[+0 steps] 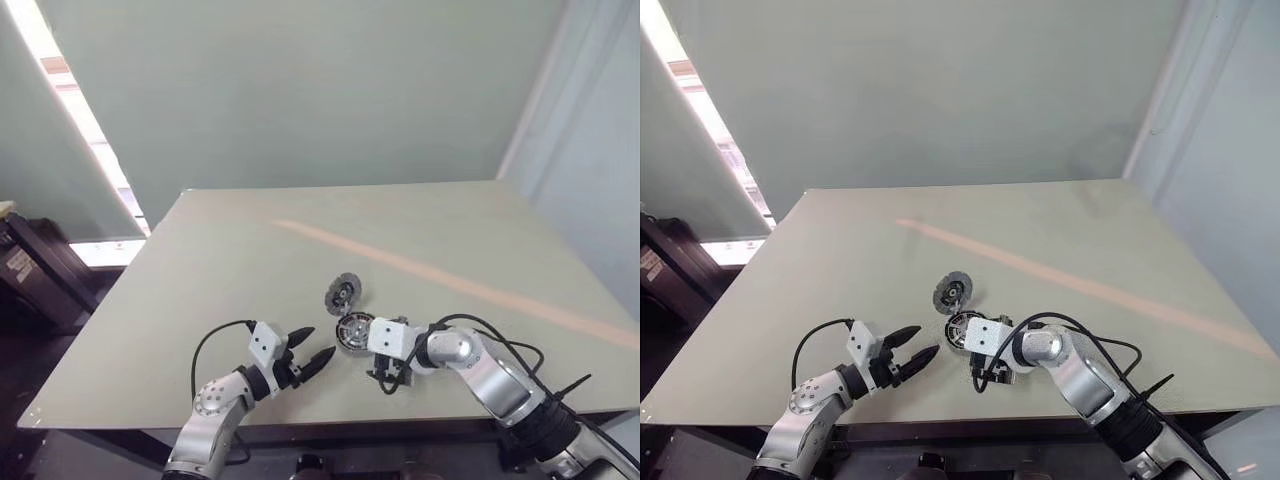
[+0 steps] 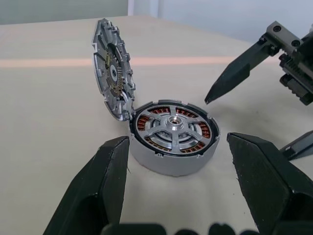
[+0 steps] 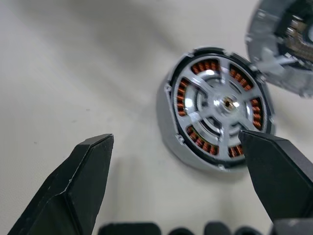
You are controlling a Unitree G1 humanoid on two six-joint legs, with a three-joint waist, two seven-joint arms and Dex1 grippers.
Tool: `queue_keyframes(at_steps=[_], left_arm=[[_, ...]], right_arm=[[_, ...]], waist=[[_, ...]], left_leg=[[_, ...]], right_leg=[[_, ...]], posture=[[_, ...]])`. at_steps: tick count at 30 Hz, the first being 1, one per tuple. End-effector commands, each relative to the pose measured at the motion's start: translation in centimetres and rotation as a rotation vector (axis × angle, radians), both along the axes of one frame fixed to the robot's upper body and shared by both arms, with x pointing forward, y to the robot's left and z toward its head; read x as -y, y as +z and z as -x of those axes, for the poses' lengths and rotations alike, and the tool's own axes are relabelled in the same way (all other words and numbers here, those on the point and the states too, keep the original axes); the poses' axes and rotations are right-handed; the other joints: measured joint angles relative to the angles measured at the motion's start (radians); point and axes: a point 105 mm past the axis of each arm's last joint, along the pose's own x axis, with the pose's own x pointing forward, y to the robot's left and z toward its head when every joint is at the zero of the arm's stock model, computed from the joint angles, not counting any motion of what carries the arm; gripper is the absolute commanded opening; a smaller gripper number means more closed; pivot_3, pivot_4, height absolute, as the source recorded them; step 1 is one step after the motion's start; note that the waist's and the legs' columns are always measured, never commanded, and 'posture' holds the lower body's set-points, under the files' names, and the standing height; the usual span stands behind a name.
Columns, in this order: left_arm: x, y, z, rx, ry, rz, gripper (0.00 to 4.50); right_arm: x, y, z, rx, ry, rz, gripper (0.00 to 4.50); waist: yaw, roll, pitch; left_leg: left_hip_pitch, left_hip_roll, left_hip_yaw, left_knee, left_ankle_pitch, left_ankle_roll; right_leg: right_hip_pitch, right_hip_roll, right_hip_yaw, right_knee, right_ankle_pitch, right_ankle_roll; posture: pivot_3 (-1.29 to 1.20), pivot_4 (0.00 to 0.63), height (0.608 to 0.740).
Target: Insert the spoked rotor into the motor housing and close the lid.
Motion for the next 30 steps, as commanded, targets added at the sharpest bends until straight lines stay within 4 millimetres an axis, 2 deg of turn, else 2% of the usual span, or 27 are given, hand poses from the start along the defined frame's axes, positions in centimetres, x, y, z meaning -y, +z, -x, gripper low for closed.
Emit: queue_keyframes(at_steps=[1, 12, 15, 25, 26, 30], left_arm=[[0.0, 0.9, -0.3, 0.046, -0.004, -0.003, 3.43], [0.0, 0.8, -0.1, 0.042, -0.007, -0.004, 3.43], [0.0, 0.8, -0.1, 0.042, -0.008, -0.005, 3.43], [0.2, 0.9, -0.1, 0.043, -0.015, -0.005, 3.43], [0.2, 0.9, -0.1, 0.044, -0.015, -0.005, 3.43], [0.2, 0.9, -0.1, 0.044, -0.016, -0.005, 3.43]], right_arm=[[-0.5, 0.4, -0.5, 0.056, 0.058, 0.039, 4.47], [-0.1, -1.2, -0.9, 0.032, 0.050, 0.110, 4.47], [0.0, -1.5, -1.0, 0.026, 0.042, 0.115, 3.58], [-0.3, -1.3, -1.7, 0.044, 0.035, 0.133, 0.20], [-0.3, -1.3, -1.8, 0.046, 0.035, 0.133, 0.06], [-0.4, -1.2, -1.9, 0.051, 0.035, 0.129, 0.02]], waist=[[0.004, 0.000, 0.000], [0.004, -0.001, 0.000], [0.005, -0.001, 0.000], [0.004, -0.002, -0.001], [0.005, -0.002, -0.001], [0.004, -0.002, -0.001]], left_leg=[[0.000, 0.000, 0.000, 0.000, 0.000, 0.000], [0.000, 0.000, 0.000, 0.000, 0.000, 0.000], [0.000, 0.000, 0.000, 0.000, 0.000, 0.000], [0.000, 0.000, 0.000, 0.001, 0.000, 0.000], [0.000, 0.000, 0.000, 0.001, 0.000, 0.000], [0.001, 0.000, 0.001, 0.001, 0.000, -0.001]], right_leg=[[0.000, 0.000, 0.000, 0.000, 0.000, 0.000], [0.000, 0.000, 0.000, 0.000, 0.000, 0.000], [0.000, 0.000, 0.000, 0.000, 0.000, 0.000], [0.000, 0.001, 0.000, 0.000, 0.000, 0.000], [0.000, 0.001, 0.000, 0.000, 0.000, 0.000], [0.001, 0.001, 0.000, 0.001, 0.001, 0.001]], posture=[[0.00, 0.000, 0.740], [0.00, 0.000, 0.740], [0.00, 0.000, 0.740], [0.00, 0.000, 0.740], [0.00, 0.000, 0.740], [0.00, 0.000, 0.740]])
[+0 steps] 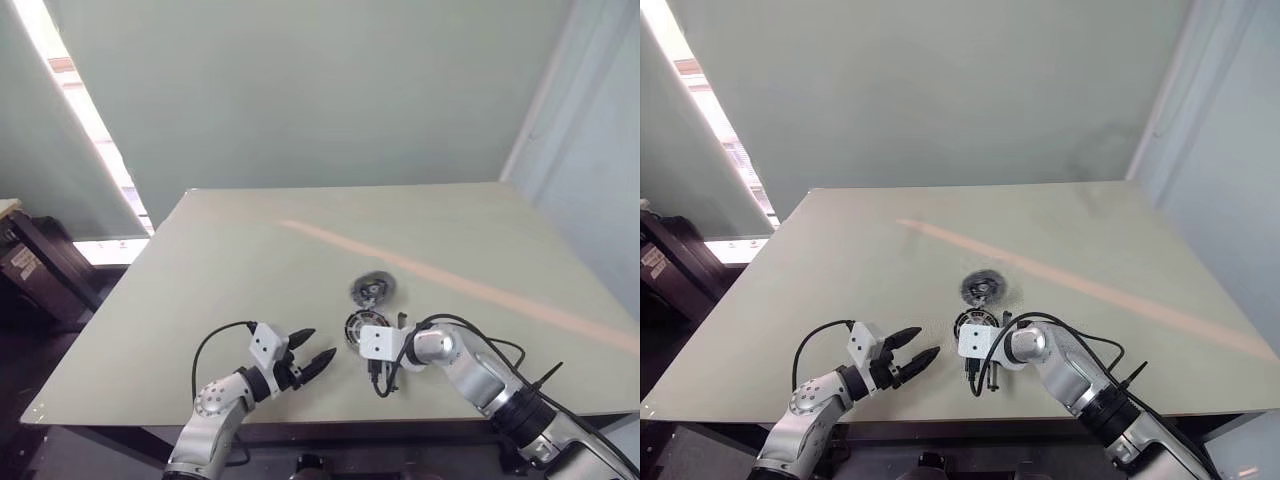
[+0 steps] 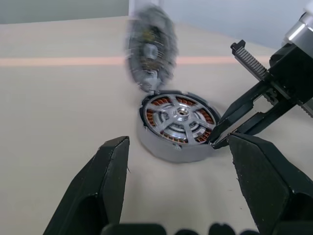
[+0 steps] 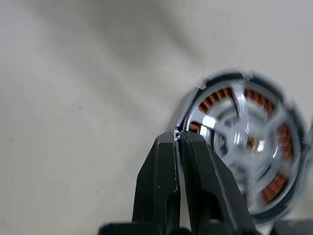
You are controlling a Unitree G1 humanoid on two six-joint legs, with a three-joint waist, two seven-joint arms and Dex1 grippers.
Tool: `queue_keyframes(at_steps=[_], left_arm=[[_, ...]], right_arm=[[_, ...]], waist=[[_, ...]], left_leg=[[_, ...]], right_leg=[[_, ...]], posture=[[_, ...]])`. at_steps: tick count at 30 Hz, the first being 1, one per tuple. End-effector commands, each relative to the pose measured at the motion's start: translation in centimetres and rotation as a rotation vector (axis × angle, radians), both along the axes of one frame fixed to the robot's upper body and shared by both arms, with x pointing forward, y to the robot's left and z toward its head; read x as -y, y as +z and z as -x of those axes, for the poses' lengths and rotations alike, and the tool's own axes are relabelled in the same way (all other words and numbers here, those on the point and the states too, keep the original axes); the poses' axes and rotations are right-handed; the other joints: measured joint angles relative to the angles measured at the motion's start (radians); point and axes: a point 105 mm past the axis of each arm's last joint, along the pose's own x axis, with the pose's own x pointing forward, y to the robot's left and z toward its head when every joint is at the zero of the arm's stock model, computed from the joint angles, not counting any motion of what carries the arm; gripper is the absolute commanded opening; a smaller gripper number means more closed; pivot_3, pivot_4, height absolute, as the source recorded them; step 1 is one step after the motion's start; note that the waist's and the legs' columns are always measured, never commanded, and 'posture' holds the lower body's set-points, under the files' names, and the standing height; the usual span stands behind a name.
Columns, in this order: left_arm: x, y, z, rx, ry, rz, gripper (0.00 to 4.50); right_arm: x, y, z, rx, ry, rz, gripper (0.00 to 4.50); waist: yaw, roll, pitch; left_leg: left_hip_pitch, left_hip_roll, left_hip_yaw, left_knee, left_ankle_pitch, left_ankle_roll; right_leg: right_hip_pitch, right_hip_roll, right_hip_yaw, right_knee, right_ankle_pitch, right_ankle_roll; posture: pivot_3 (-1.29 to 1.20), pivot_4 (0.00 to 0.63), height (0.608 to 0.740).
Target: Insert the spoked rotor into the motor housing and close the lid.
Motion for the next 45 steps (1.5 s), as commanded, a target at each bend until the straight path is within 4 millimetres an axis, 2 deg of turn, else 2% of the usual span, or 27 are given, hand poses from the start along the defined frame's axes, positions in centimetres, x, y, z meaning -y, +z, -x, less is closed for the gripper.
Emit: queue_keyframes(at_steps=[1, 4, 10, 15, 20, 26, 28, 32, 35, 41, 45], left_arm=[[0.1, 1.0, -0.3, 0.048, -0.010, -0.004, 3.43], [0.1, 1.0, -0.3, 0.048, -0.009, -0.004, 3.43], [0.0, 1.0, -0.4, 0.049, -0.003, -0.005, 3.43], [-0.6, 1.1, -0.6, 0.055, 0.017, -0.008, 3.43], [-1.8, 1.3, -0.9, 0.066, 0.066, -0.015, 3.43], [-3.3, 1.4, -0.9, 0.070, 0.127, -0.026, 3.43], [-3.6, 1.4, -0.7, 0.066, 0.136, -0.028, 3.43], [-3.6, 1.3, -0.4, 0.061, 0.138, -0.030, 3.43], [-3.4, 1.3, -0.3, 0.059, 0.136, -0.029, 3.43], [-3.3, 1.2, -0.2, 0.050, 0.126, -0.031, 3.43], [-3.0, 1.3, -0.3, 0.051, 0.118, -0.030, 3.43]], right_arm=[[-0.2, 0.7, -0.6, 0.032, 0.000, -0.003, 0.02], [-0.5, 0.9, -0.6, 0.018, -0.004, -0.034, 0.02], [-2.5, 2.8, 0.4, -0.078, -0.025, -0.228, 0.02], [-3.3, 4.2, 1.2, -0.142, -0.055, -0.291, 0.02], [-3.4, 5.4, 1.7, -0.217, -0.176, -0.316, 0.02], [-4.3, 5.9, 2.4, -0.266, -0.321, -0.344, 0.02], [-4.6, 5.7, 2.7, -0.267, -0.336, -0.338, 0.02], [-4.3, 5.4, 2.1, -0.116, -0.291, -0.279, 0.02], [-2.6, 4.3, 2.1, -0.071, -0.237, -0.157, 0.59], [-1.4, 4.7, 2.5, -0.088, -0.151, -0.096, 2.69], [-0.5, 4.8, 1.9, -0.055, -0.101, -0.028, 4.08]], waist=[[0.000, 0.000, 0.000], [0.000, 0.000, 0.000], [0.000, 0.000, 0.000], [0.000, 0.000, 0.000], [0.000, 0.000, 0.000], [0.001, 0.000, 0.000], [0.001, 0.000, 0.000], [0.001, 0.000, 0.000], [0.001, 0.000, 0.000], [-0.002, 0.000, 0.000], [0.000, 0.000, 0.001]], left_leg=[[0.000, 0.000, 0.000, 0.000, 0.000, 0.000], [0.000, 0.000, 0.000, 0.000, 0.000, 0.000], [0.000, 0.001, 0.000, 0.000, 0.000, 0.000], [-0.001, 0.001, 0.000, -0.001, 0.000, -0.001], [-0.001, 0.001, -0.001, -0.001, 0.000, -0.001], [-0.001, 0.001, -0.001, 0.000, 0.000, -0.001], [-0.001, 0.000, -0.001, -0.001, -0.001, -0.001], [-0.001, 0.000, -0.001, -0.001, -0.001, -0.002], [-0.001, 0.000, 0.000, 0.000, -0.001, -0.002], [-0.001, 0.002, 0.000, -0.001, -0.001, -0.002], [-0.001, 0.002, 0.000, -0.001, -0.001, -0.002]], right_leg=[[0.000, 0.000, 0.000, 0.000, 0.000, 0.000], [0.000, 0.000, 0.000, 0.000, 0.000, 0.000], [-0.001, 0.001, 0.000, 0.000, 0.001, 0.000], [-0.002, 0.001, 0.000, 0.000, 0.001, 0.000], [-0.003, 0.001, 0.000, 0.000, 0.001, 0.000], [-0.003, 0.000, 0.000, 0.000, 0.001, 0.000], [-0.003, 0.000, 0.000, 0.000, 0.001, 0.000], [-0.003, 0.000, -0.001, -0.001, 0.001, 0.000], [-0.003, -0.001, -0.001, -0.001, 0.000, 0.000], [-0.003, 0.000, -0.002, -0.001, 0.000, 0.000], [-0.002, -0.001, -0.002, -0.001, 0.000, 0.000]], posture=[[0.00, 0.000, 0.740], [0.00, 0.000, 0.740], [0.00, 0.000, 0.740], [0.00, 0.000, 0.740], [0.00, 0.000, 0.740], [0.00, 0.000, 0.740], [0.00, 0.000, 0.740], [0.00, 0.000, 0.740], [0.00, 0.000, 0.740], [0.00, 0.000, 0.740], [0.00, 0.000, 0.740]])
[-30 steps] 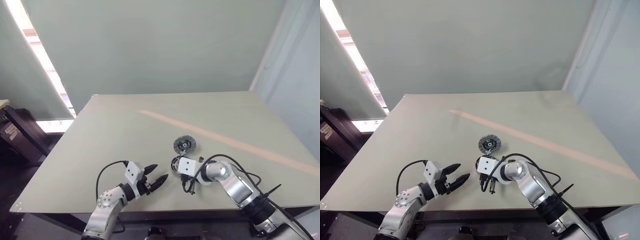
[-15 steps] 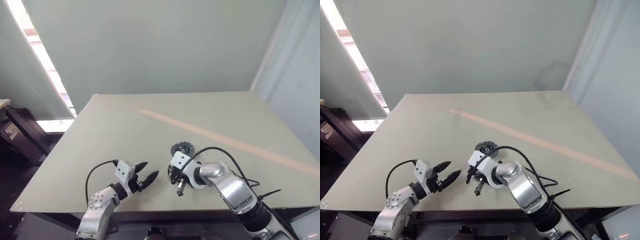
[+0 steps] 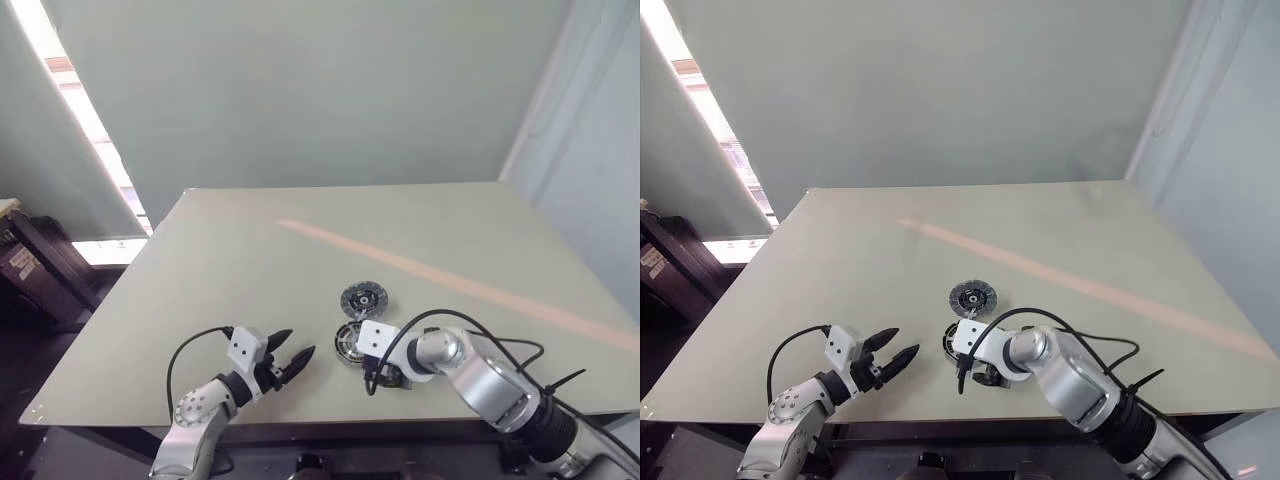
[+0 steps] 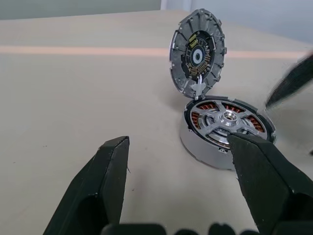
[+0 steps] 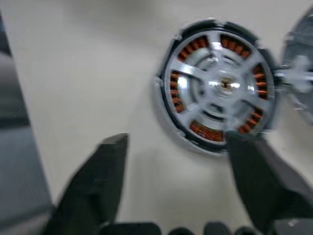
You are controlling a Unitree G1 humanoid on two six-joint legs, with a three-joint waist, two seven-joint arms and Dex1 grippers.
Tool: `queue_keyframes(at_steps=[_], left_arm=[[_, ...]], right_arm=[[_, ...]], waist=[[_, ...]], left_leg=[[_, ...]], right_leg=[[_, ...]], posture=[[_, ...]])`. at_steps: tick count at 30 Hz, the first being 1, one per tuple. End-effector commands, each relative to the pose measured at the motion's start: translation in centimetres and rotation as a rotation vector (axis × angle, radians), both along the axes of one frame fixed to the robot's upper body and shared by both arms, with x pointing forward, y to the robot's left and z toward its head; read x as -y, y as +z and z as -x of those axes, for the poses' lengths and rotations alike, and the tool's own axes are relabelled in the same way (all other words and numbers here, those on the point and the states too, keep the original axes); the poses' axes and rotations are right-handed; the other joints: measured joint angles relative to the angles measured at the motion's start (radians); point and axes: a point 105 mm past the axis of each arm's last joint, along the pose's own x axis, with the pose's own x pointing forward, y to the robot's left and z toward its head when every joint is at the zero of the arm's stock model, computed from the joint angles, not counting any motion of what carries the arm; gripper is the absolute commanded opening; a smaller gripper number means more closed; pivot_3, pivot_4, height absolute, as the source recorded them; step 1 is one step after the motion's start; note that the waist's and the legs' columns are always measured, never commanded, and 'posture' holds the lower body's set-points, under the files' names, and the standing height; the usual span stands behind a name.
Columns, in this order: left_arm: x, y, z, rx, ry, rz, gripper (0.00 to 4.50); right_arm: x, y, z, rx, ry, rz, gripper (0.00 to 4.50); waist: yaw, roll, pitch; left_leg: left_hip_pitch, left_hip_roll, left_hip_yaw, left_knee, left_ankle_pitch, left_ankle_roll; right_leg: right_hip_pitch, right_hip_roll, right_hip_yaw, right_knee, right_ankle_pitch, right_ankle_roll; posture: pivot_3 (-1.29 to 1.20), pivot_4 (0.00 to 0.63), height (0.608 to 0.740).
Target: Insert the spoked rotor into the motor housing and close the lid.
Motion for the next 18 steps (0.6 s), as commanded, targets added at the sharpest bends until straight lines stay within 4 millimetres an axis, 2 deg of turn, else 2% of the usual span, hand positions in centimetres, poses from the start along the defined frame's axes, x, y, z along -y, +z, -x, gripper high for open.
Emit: queue_keyframes(at_steps=[1, 10, 18], left_arm=[[0.3, 1.6, -0.5, 0.061, -0.017, -0.003, 3.43], [0.7, 1.7, -0.5, 0.063, -0.033, -0.001, 3.43], [0.9, 1.6, -0.3, 0.058, -0.042, -0.003, 3.43]], right_arm=[[-0.4, 1.4, -0.5, 0.067, 0.077, 0.017, 4.40], [-0.4, 0.6, -0.6, 0.080, 0.204, 0.097, 4.49], [-0.7, -0.5, -0.5, 0.056, 0.251, 0.164, 4.49]], waist=[[0.000, 0.000, 0.000], [0.000, -0.001, 0.000], [0.000, -0.001, 0.000]], left_leg=[[0.000, 0.000, 0.000, 0.000, 0.000, 0.000], [0.000, 0.000, 0.000, 0.000, 0.000, 0.000], [0.000, 0.000, 0.000, 0.000, 0.000, 0.000]], right_leg=[[0.000, 0.000, 0.000, 0.000, 0.000, 0.000], [0.000, 0.000, 0.000, 0.000, 0.000, 0.000], [0.000, 0.000, 0.000, 0.000, 0.000, 0.000]], posture=[[0.00, 0.000, 0.740], [0.00, 0.000, 0.740], [0.00, 0.000, 0.740]])
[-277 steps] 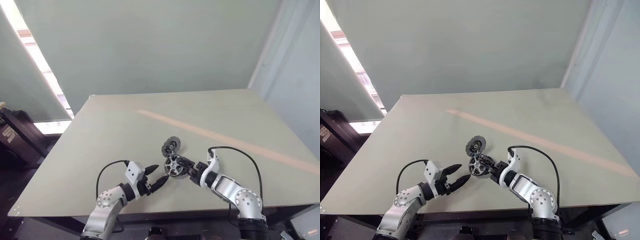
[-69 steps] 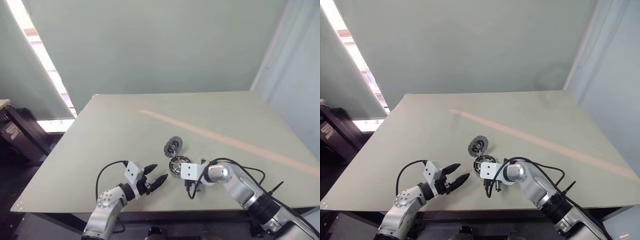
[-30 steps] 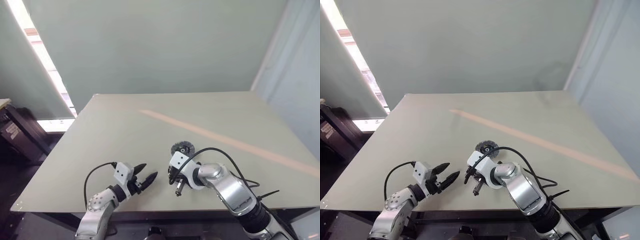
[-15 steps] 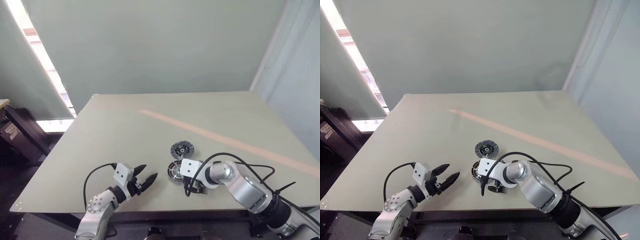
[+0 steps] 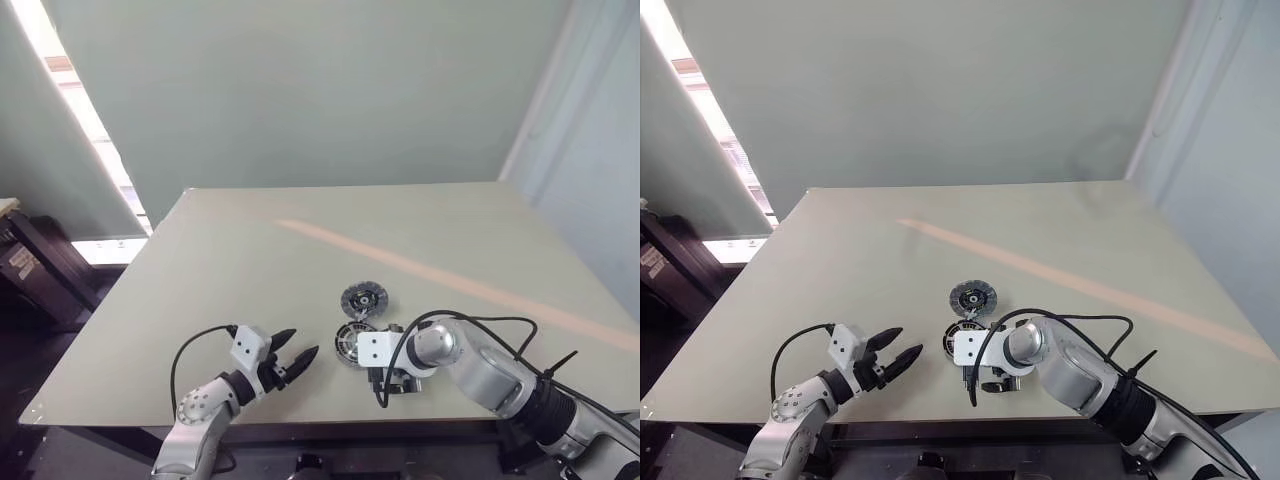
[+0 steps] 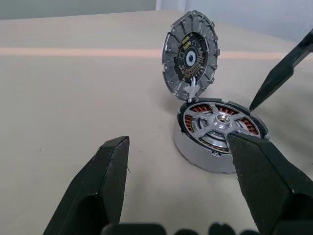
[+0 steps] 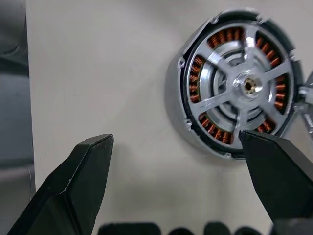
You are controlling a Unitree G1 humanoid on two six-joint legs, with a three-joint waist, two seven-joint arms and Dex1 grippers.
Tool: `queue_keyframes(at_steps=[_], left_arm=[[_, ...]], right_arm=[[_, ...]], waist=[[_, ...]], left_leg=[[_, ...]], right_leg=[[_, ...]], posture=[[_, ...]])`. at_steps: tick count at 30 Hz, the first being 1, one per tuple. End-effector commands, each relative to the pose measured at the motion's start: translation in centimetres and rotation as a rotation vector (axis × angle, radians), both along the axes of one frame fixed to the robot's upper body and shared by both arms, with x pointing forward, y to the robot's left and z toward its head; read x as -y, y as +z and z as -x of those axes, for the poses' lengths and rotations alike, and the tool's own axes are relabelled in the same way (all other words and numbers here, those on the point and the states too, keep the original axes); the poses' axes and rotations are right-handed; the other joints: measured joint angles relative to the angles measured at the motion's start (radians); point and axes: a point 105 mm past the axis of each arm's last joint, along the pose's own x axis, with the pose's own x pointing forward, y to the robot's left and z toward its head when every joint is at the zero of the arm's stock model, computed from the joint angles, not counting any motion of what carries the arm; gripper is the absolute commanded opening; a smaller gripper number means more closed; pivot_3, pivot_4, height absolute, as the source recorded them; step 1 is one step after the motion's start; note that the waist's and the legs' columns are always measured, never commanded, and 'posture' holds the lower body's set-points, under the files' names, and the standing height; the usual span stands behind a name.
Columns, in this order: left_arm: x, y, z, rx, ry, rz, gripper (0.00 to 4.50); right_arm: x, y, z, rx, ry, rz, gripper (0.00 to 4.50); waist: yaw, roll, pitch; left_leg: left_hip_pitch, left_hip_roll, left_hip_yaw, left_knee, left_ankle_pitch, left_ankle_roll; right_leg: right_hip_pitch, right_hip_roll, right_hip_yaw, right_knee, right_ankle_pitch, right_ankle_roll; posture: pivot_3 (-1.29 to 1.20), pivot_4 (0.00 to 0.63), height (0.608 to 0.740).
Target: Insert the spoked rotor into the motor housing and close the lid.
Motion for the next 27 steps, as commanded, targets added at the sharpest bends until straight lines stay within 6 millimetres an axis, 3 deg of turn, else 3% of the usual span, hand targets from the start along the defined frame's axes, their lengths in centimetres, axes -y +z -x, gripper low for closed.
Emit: queue_keyframes(at_steps=[1, 12, 13, 15, 24, 27], left_arm=[[0.4, 1.5, -0.3, 0.060, -0.022, -0.005, 3.43], [0.7, 1.5, -0.3, 0.058, -0.034, -0.002, 3.43], [0.7, 1.5, -0.3, 0.058, -0.035, -0.002, 3.43], [0.7, 1.4, -0.3, 0.058, -0.035, -0.001, 3.43], [0.9, 1.4, -0.2, 0.057, -0.041, 0.002, 3.43], [1.0, 1.4, -0.2, 0.057, -0.043, 0.003, 3.43]], right_arm=[[-0.6, 0.8, -0.6, 0.044, 0.041, 0.019, 4.49], [-1.0, -0.1, -0.8, 0.057, 0.107, 0.094, 4.49], [-1.0, -0.2, -0.9, 0.056, 0.107, 0.097, 4.32], [-1.0, -0.5, -1.0, 0.055, 0.105, 0.104, 3.91], [-0.9, -0.9, -1.8, 0.070, 0.084, 0.118, 0.74], [-1.0, -0.9, -2.0, 0.073, 0.082, 0.117, 0.10]], waist=[[0.000, 0.000, 0.000], [0.000, 0.000, 0.000], [0.000, 0.000, 0.000], [0.000, 0.000, 0.000], [-0.001, -0.002, -0.002], [0.000, -0.003, -0.002]], left_leg=[[0.000, 0.000, 0.000, 0.000, 0.000, 0.000], [0.000, 0.000, 0.000, 0.000, 0.000, 0.000], [0.000, 0.000, 0.000, 0.000, 0.000, 0.000], [0.000, 0.000, 0.000, 0.000, 0.000, 0.000], [0.002, 0.000, 0.000, 0.000, 0.000, 0.000], [0.002, 0.001, 0.001, 0.000, 0.000, -0.001]], right_leg=[[0.000, 0.000, 0.000, 0.000, 0.000, 0.000], [0.000, 0.000, 0.000, 0.000, 0.000, 0.000], [0.000, 0.000, 0.000, 0.000, 0.000, 0.000], [0.000, 0.000, 0.000, 0.000, 0.000, 0.000], [0.001, 0.000, 0.000, 0.001, 0.000, 0.000], [0.001, 0.001, 0.000, 0.001, 0.000, 0.000]], posture=[[0.00, 0.000, 0.740], [0.00, 0.000, 0.740], [0.00, 0.000, 0.740], [0.00, 0.000, 0.740], [0.00, 0.000, 0.740], [0.00, 0.000, 0.740]])
